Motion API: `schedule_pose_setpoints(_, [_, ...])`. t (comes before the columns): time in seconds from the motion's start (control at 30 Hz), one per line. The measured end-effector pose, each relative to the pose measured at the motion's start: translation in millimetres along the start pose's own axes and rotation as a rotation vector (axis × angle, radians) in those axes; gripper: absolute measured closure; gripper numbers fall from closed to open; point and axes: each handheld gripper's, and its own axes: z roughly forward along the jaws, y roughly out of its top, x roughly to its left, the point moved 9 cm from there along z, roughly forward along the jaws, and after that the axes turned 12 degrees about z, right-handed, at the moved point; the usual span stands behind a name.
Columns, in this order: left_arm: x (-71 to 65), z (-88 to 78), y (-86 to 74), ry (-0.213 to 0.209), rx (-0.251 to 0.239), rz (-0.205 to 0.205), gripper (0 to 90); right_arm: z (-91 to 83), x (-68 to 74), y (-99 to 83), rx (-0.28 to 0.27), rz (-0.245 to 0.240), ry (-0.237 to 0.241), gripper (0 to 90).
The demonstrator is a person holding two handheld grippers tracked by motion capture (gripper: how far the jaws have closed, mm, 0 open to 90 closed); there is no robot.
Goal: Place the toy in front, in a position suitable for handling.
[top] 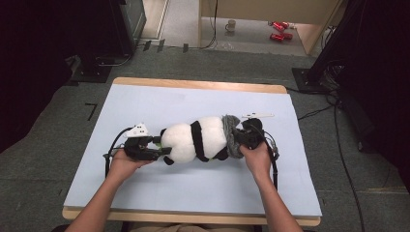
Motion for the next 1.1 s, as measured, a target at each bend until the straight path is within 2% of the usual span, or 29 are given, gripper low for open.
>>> schedule_pose_setpoints(0.1, [1.9,0.1,0.4,-0.009,0.003,-0.008,40.3,14.5,-8.4,-18.4,0.107,-0.013,-0.058,82.0])
schedule_pose_setpoints(0.13, [2.0,0.2,0.5,-0.013,0.003,-0.011,40.3,16.0,-10.9,-19.6,0.114,-0.028,-0.071,81.9])
schedule_pose_setpoints(0.17, [2.1,0.3,0.7,-0.015,0.004,-0.012,40.4,15.0,-12.6,-18.9,0.109,-0.021,-0.077,81.9])
schedule_pose_setpoints(0.23, [2.0,0.6,1.1,-0.02,0.003,-0.014,41.2,7.3,-17.6,-13.9,0.08,-0.007,-0.093,81.7])
schedule_pose_setpoints(0.27, [1.8,0.8,1.4,-0.021,0.003,-0.013,41.8,-6.3,-24.1,-5.1,0.033,-0.005,-0.116,81.7])
schedule_pose_setpoints(0.33, [1.7,1.1,1.8,-0.021,0.004,-0.012,41.8,-12.8,-25.7,-0.9,0.011,0.001,-0.116,81.7])
schedule_pose_setpoints(0.43, [1.1,1.0,2.2,-0.015,0.008,-0.013,41.6,-43.2,-21.8,19.3,-0.086,0.004,-0.096,81.7])
schedule_pose_setpoints(0.57, [-0.7,0.9,3.6,-0.007,0.006,-0.018,41.3,-69.5,0.0,35.7,-0.151,-0.036,-0.063,81.7])
schedule_pose_setpoints(0.6, [-1.0,0.8,3.7,-0.005,0.006,-0.018,41.4,-73.7,6.9,38.6,-0.162,-0.047,-0.052,81.7])
schedule_pose_setpoints(0.63, [-1.2,0.7,3.8,-0.004,0.007,-0.019,42.1,-80.7,21.0,43.2,-0.18,-0.074,-0.029,81.6])
schedule_pose_setpoints(0.67, [-1.3,0.6,3.9,-0.002,0.009,-0.02,42.6,-83.0,26.7,44.6,-0.186,-0.082,-0.019,81.7])
schedule_pose_setpoints(0.7, [-1.4,0.3,4.2,0.0,0.014,-0.022,42.6,-83.0,26.7,44.6,-0.186,-0.082,-0.019,81.7])
schedule_pose_setpoints(0.9, [-3.5,-0.3,5.5,0.001,0.031,-0.031,45.9,-93.6,80.7,50.1,-0.216,-0.155,0.099,81.4])
schedule_pose_setpoints(1.1, [-4.5,-0.9,5.3,0.008,0.025,-0.034,46.3,-88.8,126.1,41.6,-0.189,-0.211,0.205,81.3])
